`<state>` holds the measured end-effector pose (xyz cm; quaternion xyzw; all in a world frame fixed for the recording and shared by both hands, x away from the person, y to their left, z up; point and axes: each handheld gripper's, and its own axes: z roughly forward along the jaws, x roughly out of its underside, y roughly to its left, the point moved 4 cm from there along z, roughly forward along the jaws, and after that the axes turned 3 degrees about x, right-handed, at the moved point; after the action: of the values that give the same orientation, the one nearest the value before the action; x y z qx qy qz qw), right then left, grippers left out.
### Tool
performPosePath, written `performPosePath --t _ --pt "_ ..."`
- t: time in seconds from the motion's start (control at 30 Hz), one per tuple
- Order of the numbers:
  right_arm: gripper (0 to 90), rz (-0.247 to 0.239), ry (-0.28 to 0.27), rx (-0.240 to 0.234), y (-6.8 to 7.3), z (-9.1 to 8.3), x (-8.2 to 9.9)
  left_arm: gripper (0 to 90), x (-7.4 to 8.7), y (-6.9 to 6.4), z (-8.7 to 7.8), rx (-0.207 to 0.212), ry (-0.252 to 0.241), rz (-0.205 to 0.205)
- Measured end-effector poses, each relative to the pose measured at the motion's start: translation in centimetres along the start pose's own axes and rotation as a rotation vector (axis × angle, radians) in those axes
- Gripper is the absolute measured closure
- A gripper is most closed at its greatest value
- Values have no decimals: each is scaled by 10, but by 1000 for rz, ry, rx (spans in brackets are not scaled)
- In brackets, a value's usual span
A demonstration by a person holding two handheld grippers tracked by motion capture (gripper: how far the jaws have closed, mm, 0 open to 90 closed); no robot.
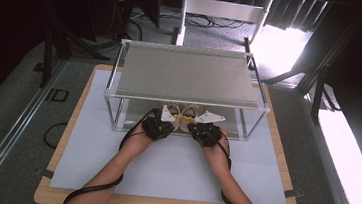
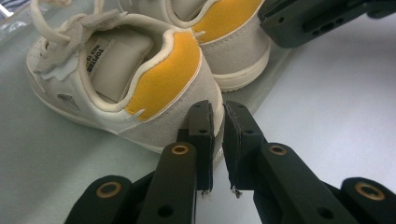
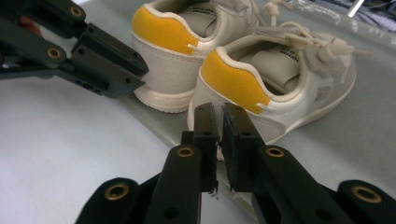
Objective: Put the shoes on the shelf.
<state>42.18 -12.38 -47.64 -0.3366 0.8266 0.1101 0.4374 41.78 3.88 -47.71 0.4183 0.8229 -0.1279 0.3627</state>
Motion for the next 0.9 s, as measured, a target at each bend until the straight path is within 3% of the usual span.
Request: performPosePath --t 0.13,0.2,0.23,0.27,0.33,0.43,0.47,0.53,0.6,0.63,0.7,0.73,0.9 --pt "793 13 -17 -27 1 -4 4 811 1 -4 -5 7 -32 -18" --pt "774 22 -26 -37 2 -7 9 790 3 -7 -9 10 -33 -6" --pt "743 21 -31 -39 2 -9 11 786 5 -9 -11 13 -40 -3" --pt "655 25 -45 -38 3 -14 15 757 7 -11 -13 21 -42 -1" --pt "611 25 -53 -36 3 -17 17 741 10 -14 -17 32 -50 -7" --pt "471 65 -74 -20 2 -27 20 629 14 -21 -21 71 -71 -26" --pt "461 68 -78 -19 1 -30 20 575 16 -25 -23 86 -83 -24" --pt "353 85 -110 -25 1 -43 22 373 19 -31 -26 82 -83 -22" --pt "323 94 -110 -23 1 -47 23 331 22 -36 -27 72 -81 -35" --pt "237 92 -110 -27 1 -50 24 275 23 -37 -28 71 -84 -45" --pt "166 76 -102 -45 4 -53 26 247 25 -39 -30 80 -95 -61" --pt "137 60 -102 -46 7 -56 29 177 26 -40 -31 72 -100 -66" --pt "136 27 -96 -31 10 -62 38 138 36 -46 -35 101 -110 -66"
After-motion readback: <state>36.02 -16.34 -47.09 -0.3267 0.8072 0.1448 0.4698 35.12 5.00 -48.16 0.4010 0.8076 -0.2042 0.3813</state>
